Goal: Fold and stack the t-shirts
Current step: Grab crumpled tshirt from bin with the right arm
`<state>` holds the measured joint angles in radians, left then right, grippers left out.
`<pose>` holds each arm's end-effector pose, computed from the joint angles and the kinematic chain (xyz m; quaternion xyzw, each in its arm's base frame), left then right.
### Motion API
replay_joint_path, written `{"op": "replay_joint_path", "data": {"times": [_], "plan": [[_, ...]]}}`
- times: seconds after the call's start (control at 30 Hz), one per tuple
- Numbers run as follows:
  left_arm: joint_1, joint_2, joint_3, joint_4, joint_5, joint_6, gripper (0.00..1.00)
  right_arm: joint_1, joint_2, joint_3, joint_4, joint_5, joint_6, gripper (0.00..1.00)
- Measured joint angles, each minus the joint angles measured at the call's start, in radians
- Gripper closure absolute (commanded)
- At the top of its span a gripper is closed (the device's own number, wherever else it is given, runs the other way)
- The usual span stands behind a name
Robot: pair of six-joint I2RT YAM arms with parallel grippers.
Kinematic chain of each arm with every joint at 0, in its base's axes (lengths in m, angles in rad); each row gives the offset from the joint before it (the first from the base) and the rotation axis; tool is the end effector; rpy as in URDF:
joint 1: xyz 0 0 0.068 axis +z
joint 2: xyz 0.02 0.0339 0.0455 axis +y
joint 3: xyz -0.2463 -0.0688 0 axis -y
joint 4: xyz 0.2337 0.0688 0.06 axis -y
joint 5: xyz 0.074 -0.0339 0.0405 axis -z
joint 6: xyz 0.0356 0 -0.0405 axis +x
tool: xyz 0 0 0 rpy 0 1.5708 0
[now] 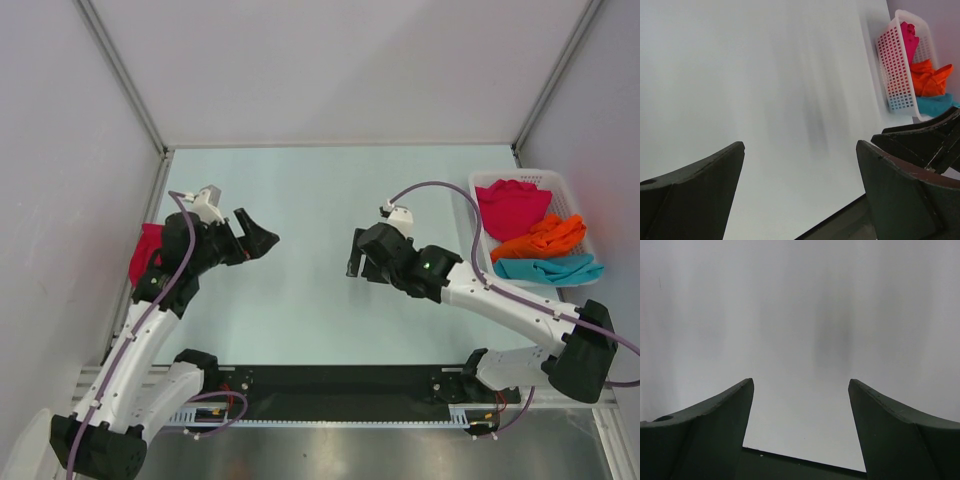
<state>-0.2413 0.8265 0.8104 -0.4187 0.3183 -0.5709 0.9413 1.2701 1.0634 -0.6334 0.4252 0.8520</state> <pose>0.1775 -0.0552 0.3055 -0.0524 0.8350 -0.3325 0.4352 0.1644 0.2008 0.2802 0.0346 0.9154 0.1498 0.3720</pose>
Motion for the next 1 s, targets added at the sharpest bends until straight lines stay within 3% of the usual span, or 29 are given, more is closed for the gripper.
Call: {"op": "replay_joint_path", "data": {"times": [0.17, 0.27, 0.4, 0.57, 0.63, 0.87, 1.0], "plan": [[0.000, -0.026, 0.000, -0.018, -0.003, 0.019, 0.00, 0.000, 0.000, 0.004, -0.019, 0.016, -0.008, 0.17], [0.000, -0.033, 0.000, -0.027, -0.009, 0.032, 0.00, -0.024, 0.002, 0.037, -0.130, 0.084, -0.007, 0.18], [0.000, -0.033, 0.000, -0.037, 0.000, 0.039, 0.01, -0.192, -0.027, 0.082, -0.224, 0.119, -0.036, 0.19], [0.000, -0.035, 0.000, -0.028, 0.029, 0.039, 0.00, -0.622, -0.172, -0.039, -0.133, -0.114, -0.126, 0.21], [0.001, -0.040, 0.000, -0.027, 0.034, 0.039, 0.01, -0.706, -0.190, -0.079, -0.132, -0.169, -0.148, 0.20], [0.001, -0.051, 0.000, -0.021, 0.047, 0.048, 0.00, -0.824, -0.090, -0.130, -0.089, -0.357, -0.208, 0.19], [0.001, -0.051, 0.000, -0.020, 0.054, 0.053, 0.01, -0.837, -0.050, -0.141, -0.088, -0.325, -0.222, 0.19]]}}
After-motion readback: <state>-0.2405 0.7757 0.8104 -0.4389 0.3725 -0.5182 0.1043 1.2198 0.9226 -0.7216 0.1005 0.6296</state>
